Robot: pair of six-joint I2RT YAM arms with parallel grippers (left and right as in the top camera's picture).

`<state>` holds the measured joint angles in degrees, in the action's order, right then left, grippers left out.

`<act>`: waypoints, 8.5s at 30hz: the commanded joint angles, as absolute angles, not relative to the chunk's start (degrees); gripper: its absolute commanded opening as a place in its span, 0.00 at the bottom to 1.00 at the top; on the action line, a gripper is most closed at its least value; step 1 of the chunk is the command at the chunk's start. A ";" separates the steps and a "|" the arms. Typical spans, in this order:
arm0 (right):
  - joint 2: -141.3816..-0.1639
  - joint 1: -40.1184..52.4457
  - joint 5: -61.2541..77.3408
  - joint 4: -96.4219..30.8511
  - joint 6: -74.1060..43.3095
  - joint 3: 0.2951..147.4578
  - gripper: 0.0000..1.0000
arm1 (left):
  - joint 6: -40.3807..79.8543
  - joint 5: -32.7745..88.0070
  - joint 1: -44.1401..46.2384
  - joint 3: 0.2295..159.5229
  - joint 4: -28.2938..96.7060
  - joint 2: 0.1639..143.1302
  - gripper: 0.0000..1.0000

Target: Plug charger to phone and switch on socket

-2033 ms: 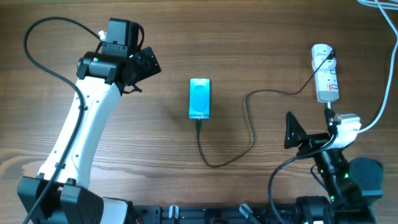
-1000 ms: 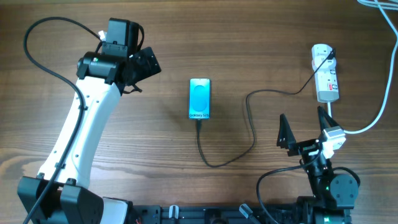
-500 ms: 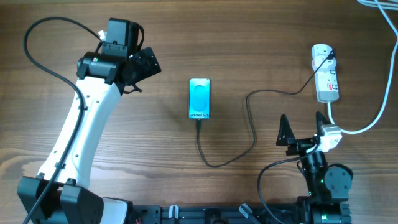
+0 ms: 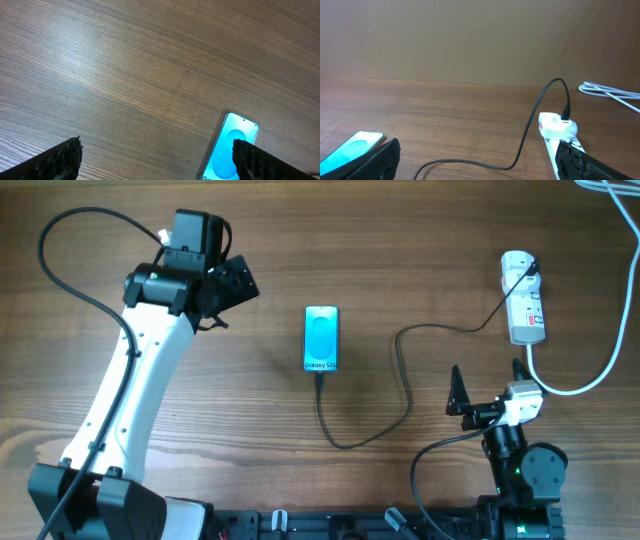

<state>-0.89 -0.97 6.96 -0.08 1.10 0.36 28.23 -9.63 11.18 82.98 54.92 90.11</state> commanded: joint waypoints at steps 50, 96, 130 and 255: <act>-0.21 -1.15 5.15 0.14 -1.50 0.30 1.00 | 28.99 -10.57 11.22 83.13 54.87 90.24 1.00; -0.21 -1.15 5.15 0.14 -1.52 0.32 1.00 | 5.30 -0.82 9.37 23.05 20.27 31.03 1.00; -0.21 -1.15 5.15 0.14 -1.50 0.32 1.00 | 8.45 0.12 5.43 0.36 3.57 3.22 1.00; -0.21 -1.15 5.17 0.14 -1.52 0.32 1.00 | -4.27 -4.56 1.21 0.36 3.81 0.16 1.00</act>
